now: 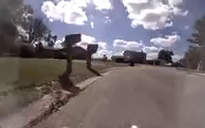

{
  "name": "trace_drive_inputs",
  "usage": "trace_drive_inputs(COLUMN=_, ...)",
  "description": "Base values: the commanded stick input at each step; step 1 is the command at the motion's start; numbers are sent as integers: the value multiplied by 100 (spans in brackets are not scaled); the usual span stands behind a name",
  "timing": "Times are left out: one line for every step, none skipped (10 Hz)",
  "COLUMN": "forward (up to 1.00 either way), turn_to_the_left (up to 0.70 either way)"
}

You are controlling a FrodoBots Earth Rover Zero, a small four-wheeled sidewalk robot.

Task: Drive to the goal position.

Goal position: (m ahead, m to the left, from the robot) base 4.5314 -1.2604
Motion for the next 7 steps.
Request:
trace_drive_inputs(forward=85, turn_to_the_left=-16)
trace_drive_inputs(forward=85, turn_to_the_left=-32)
trace_drive_inputs(forward=85, turn_to_the_left=-34)
trace_drive_inputs(forward=85, turn_to_the_left=-34)
trace_drive_inputs(forward=85, turn_to_the_left=-34)
trace_drive_inputs(forward=85, turn_to_the_left=-34)
trace_drive_inputs(forward=85, turn_to_the_left=-34)
